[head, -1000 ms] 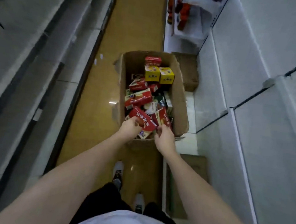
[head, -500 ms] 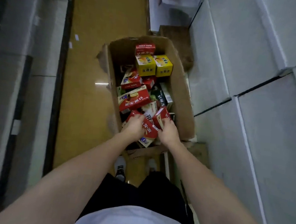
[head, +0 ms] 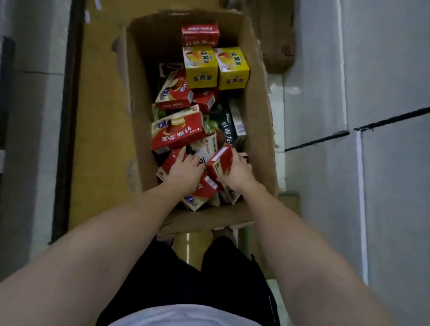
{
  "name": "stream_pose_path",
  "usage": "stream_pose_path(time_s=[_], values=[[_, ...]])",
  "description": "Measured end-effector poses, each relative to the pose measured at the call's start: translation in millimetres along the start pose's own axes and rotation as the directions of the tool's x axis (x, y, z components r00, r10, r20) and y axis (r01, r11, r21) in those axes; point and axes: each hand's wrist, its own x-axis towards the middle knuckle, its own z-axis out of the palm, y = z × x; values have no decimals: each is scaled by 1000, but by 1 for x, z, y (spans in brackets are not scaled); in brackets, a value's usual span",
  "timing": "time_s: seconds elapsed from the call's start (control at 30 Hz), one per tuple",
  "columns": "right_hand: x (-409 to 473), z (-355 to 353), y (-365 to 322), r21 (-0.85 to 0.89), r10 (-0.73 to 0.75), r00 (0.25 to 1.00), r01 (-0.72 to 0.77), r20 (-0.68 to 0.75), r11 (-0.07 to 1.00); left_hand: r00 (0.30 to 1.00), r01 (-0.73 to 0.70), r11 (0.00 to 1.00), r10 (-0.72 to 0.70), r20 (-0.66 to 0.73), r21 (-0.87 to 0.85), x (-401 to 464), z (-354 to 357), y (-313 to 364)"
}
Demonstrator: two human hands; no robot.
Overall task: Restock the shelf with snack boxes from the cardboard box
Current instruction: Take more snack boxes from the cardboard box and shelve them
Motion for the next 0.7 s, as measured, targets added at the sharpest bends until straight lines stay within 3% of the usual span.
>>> stream_pose_path(time_s=[0.17,0.4,0.7], values=[[17,-4,8,61,19,999,-21,32,998,998,56,997,-54,-35,54,5,-6,7],[17,-26,4,-92,-60,997,56,-46,994,999,49,992,-48,-18,114,-8,-18,7],[3,-54,-3,-208,-175,964,216,198,954,988,155,972,-152,33,-174,-30,-34,11]])
